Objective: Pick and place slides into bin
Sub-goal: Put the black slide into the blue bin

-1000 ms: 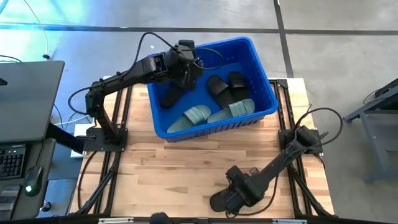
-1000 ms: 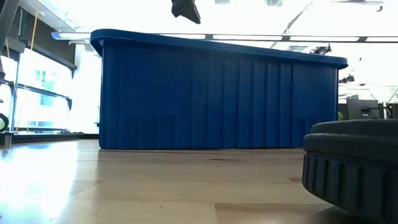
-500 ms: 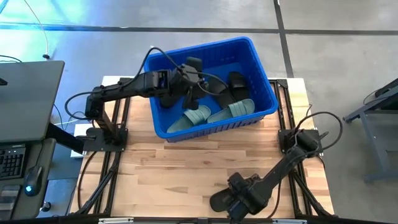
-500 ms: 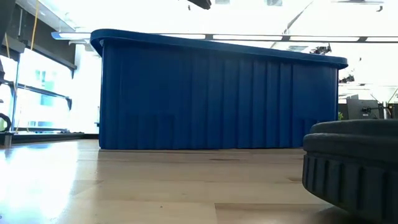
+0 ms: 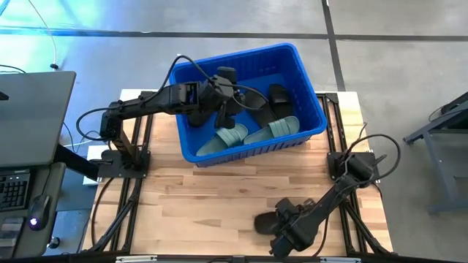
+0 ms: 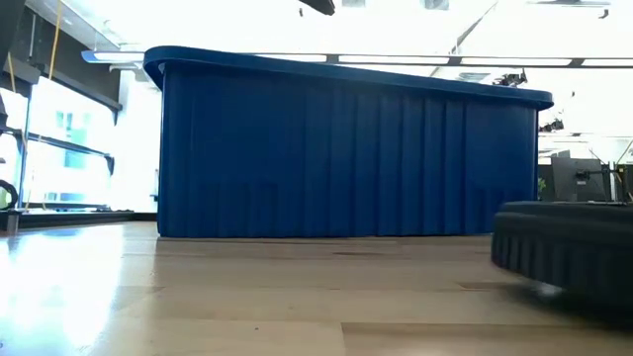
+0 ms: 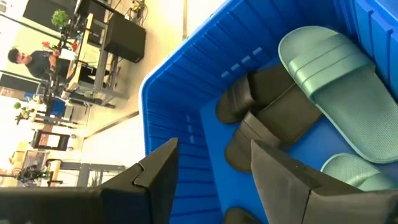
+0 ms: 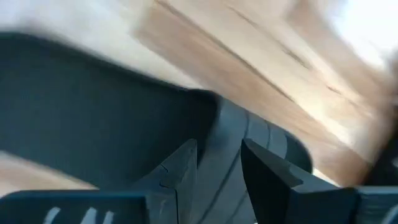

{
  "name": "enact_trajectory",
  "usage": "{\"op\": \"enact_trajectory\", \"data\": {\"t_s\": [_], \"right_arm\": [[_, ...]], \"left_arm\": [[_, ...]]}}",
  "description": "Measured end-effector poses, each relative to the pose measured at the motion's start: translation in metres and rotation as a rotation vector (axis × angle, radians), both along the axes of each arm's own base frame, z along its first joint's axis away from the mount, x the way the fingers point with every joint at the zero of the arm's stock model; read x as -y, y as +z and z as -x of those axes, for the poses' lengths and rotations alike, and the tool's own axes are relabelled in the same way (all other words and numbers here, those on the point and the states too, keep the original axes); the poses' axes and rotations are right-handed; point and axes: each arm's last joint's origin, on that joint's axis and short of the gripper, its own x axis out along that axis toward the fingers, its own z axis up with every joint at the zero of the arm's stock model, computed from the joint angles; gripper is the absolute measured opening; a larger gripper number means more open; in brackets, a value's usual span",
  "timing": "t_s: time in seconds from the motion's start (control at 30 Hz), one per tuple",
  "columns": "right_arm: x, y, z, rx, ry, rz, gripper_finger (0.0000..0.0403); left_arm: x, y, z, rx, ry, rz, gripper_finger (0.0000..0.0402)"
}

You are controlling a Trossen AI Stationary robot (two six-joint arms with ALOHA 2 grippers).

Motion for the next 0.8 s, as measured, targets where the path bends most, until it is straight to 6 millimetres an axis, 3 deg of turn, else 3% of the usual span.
{"op": "enact_trajectory", "data": {"t_s": [0.13,0.37,0.8], "right_arm": [[0.002,0.002,0.009,-0.098,-0.030,0.024,0.0114],[-0.001,-0.009,0.008,-0.114,-0.020,0.062,0.0114],[-0.006,-0.010,-0.001,0.037,-0.047,0.062,0.0114]], "left_arm": [[0.000,0.000,0.000,-0.004,-0.003,-0.003,0.0184],[0.000,0.000,0.000,-0.004,-0.004,-0.005,0.0184],[0.000,0.000,0.000,-0.023,-0.019,-0.023,0.0184]]}}
